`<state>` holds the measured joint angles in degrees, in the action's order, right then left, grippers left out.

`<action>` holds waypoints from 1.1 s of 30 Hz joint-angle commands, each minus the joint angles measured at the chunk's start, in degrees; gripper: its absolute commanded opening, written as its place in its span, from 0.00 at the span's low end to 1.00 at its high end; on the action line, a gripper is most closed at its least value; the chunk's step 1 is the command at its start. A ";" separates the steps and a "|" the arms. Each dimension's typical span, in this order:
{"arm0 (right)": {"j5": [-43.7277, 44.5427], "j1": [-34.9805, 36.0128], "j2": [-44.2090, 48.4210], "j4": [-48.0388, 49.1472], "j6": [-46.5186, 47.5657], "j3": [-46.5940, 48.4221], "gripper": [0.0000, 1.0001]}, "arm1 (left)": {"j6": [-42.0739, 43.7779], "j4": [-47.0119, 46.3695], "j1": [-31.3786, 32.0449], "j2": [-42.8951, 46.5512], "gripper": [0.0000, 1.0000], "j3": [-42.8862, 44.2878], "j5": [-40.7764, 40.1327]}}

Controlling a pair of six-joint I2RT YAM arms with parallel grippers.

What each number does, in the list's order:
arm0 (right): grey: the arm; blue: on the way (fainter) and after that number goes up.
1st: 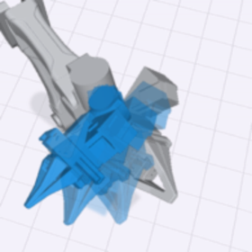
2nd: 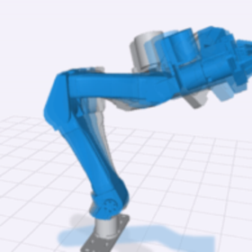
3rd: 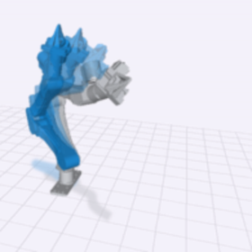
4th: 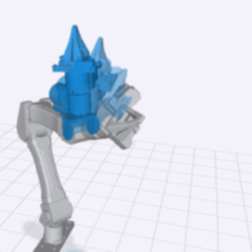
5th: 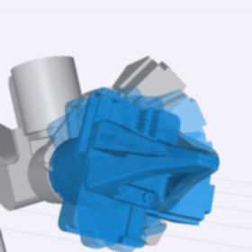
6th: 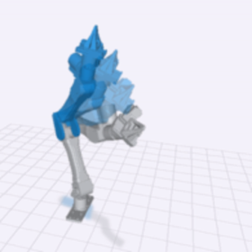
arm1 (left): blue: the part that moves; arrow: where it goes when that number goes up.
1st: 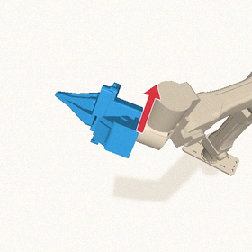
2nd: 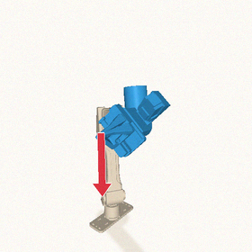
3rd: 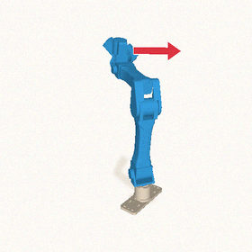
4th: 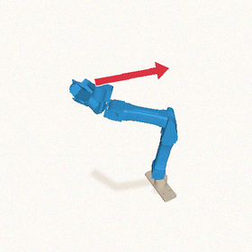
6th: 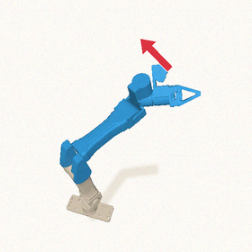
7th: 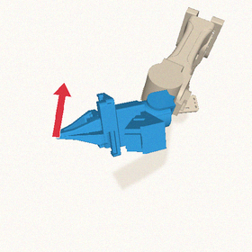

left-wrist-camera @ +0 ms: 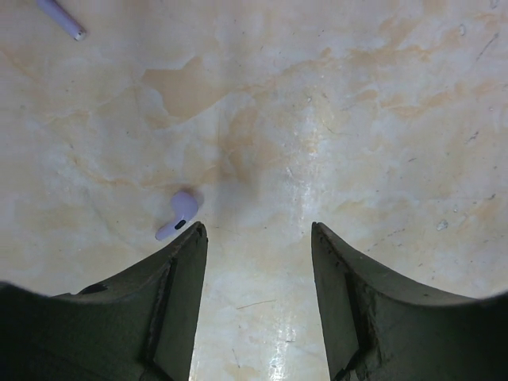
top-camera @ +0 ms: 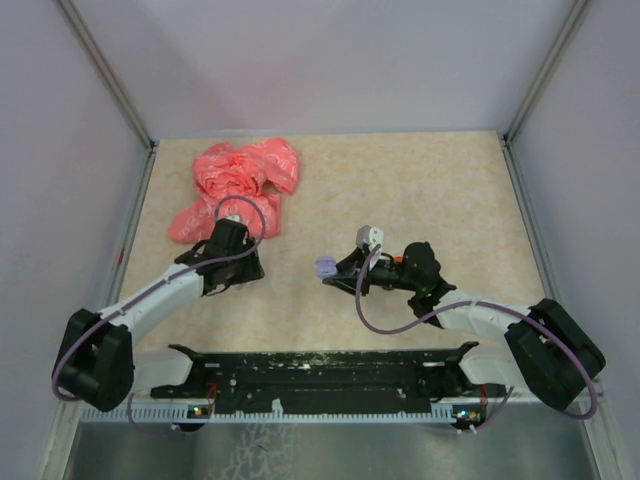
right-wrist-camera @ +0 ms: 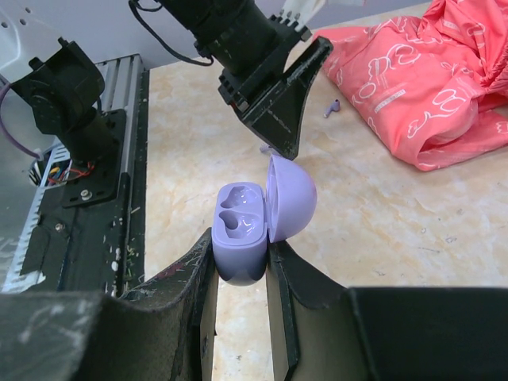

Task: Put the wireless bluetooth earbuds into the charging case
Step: Pick up the earbud from the center of the board.

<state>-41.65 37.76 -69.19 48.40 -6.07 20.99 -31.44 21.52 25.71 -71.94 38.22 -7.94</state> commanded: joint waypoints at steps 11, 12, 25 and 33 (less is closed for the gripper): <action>-0.64 0.42 0.56 3.46 -0.27 0.07 0.00 | 8.37 11.45 -0.57 -4.47 0.58 6.83 -6.27; -0.63 0.41 0.62 3.45 -0.20 0.03 0.00 | 9.71 11.33 -0.82 -5.46 0.57 7.22 -5.08; -0.54 0.48 1.38 2.67 0.17 0.04 0.00 | 19.51 15.99 -3.80 -17.27 0.48 15.87 0.82; -0.45 0.51 1.12 2.57 0.22 0.06 0.00 | 21.23 17.12 -4.59 -19.77 0.46 16.31 2.81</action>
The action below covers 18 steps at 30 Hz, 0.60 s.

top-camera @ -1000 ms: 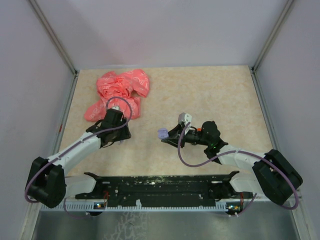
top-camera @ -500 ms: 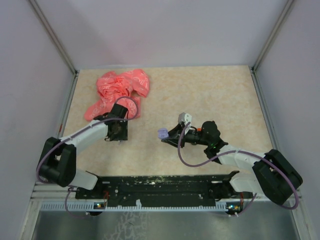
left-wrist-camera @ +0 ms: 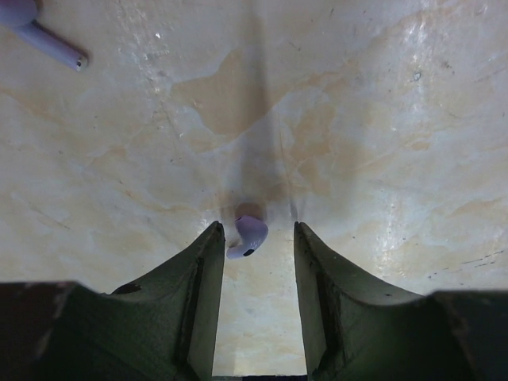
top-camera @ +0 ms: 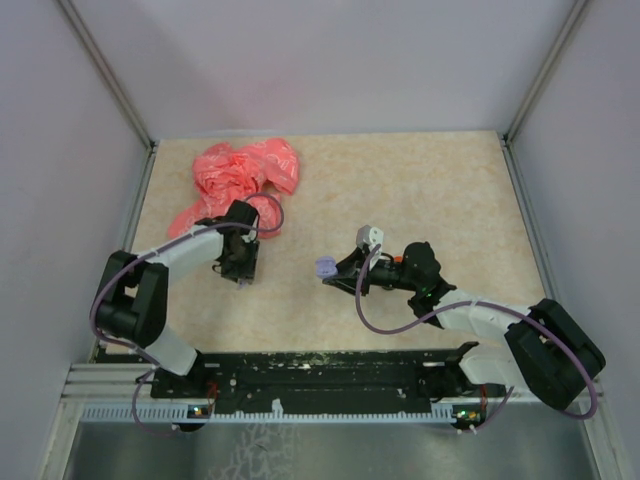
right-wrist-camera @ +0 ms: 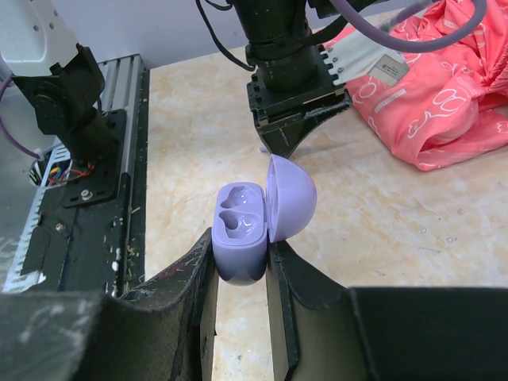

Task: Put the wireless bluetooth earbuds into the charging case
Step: Pick up the earbud from the center of the board.

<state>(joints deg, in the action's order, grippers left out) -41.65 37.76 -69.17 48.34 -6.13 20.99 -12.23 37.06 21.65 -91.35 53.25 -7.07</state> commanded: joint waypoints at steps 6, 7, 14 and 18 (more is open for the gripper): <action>-0.54 0.72 0.80 2.90 0.28 0.14 0.00 | 2.65 1.44 -1.40 -1.94 0.41 1.65 3.14; -0.54 0.74 0.74 2.98 0.29 0.18 0.00 | 2.71 1.57 -1.55 -2.41 0.40 1.81 3.43; -0.54 0.84 0.44 2.93 0.31 0.26 0.00 | 2.69 2.32 -1.79 -3.68 0.34 1.98 4.19; -0.54 0.84 0.44 2.89 0.30 0.26 0.00 | 2.63 3.12 -1.79 -4.26 0.31 1.94 4.48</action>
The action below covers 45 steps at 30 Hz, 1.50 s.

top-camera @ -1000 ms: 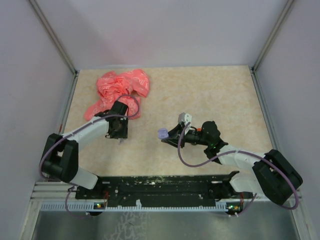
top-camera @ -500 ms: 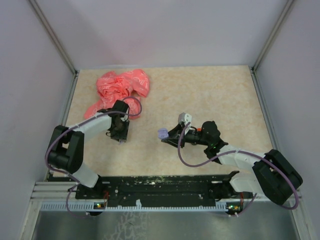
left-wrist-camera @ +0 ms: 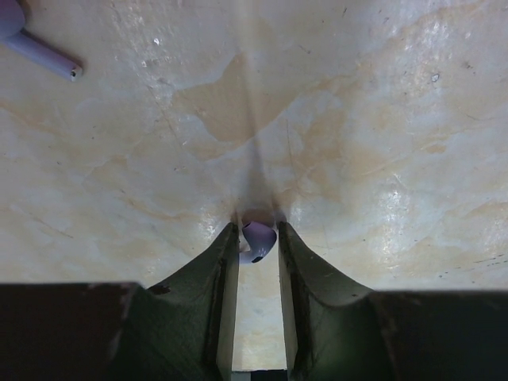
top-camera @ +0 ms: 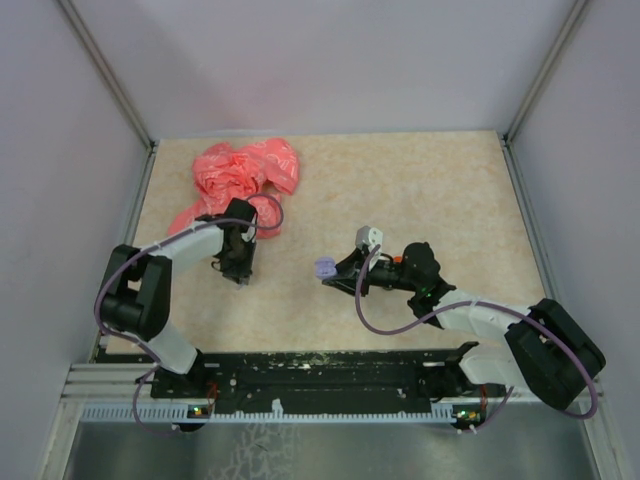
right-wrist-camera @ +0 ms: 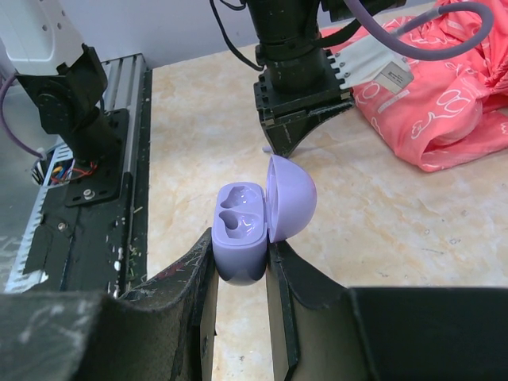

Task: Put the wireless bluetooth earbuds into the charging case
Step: Pick up the earbud from the center of the board.

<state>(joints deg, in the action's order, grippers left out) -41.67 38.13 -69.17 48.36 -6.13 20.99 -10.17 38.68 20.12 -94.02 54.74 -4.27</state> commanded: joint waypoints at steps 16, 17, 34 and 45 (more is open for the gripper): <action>-0.35 0.45 0.56 2.53 0.52 0.26 0.00 | -2.17 1.57 0.14 3.25 0.13 0.57 3.30; -0.28 0.47 0.68 2.51 0.58 0.27 0.00 | -2.79 0.99 0.22 4.54 0.10 0.48 3.65; 7.17 0.63 1.87 13.56 1.36 -5.64 0.00 | -23.22 -24.12 7.65 30.47 0.07 -11.05 7.81; 13.89 1.85 1.33 24.85 3.94 -10.69 0.00 | -33.55 -40.32 23.30 35.71 0.07 -13.35 0.75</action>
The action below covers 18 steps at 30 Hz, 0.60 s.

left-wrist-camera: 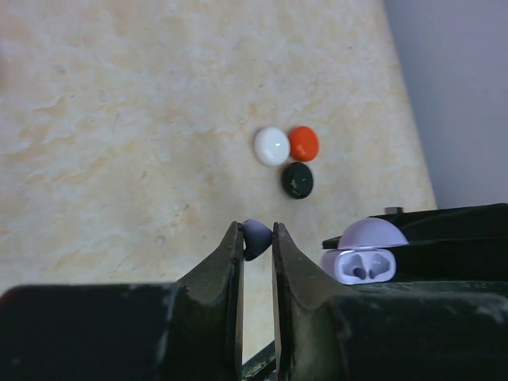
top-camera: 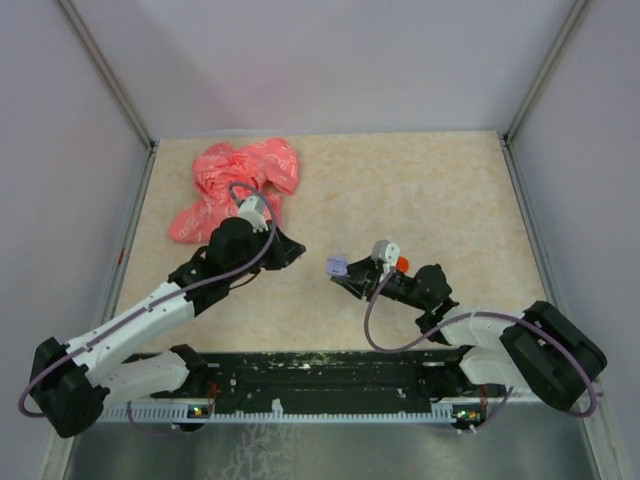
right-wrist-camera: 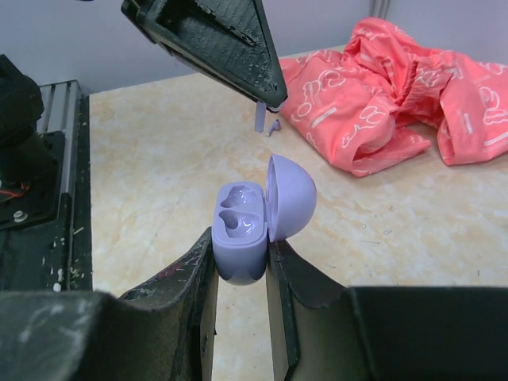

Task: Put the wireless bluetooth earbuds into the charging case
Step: Pick up the earbud from the center of the board, then place the earbud in the charging case.

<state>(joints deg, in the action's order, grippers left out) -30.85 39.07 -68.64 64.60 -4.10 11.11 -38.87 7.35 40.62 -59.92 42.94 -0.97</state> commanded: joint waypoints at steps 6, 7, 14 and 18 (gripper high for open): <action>8.19 1.40 0.69 14.08 3.06 -3.32 0.00 | -7.72 -14.07 9.89 1.87 0.06 -2.09 -8.65; 9.00 1.41 0.66 14.67 3.17 -3.66 0.00 | -8.22 -14.98 10.80 1.86 0.06 -2.38 -9.28; 11.29 1.86 0.60 16.37 4.10 -4.51 0.00 | -10.65 -22.24 15.23 1.50 0.05 -4.45 -12.95; 11.66 2.18 0.52 16.41 4.45 -4.52 0.00 | -10.58 -25.45 16.90 0.91 0.04 -4.91 -14.80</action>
<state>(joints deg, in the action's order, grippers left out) -20.56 40.42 -68.64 75.96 -0.75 6.63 -48.38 -11.49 56.05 -58.89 38.63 -12.53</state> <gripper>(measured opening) 0.264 0.202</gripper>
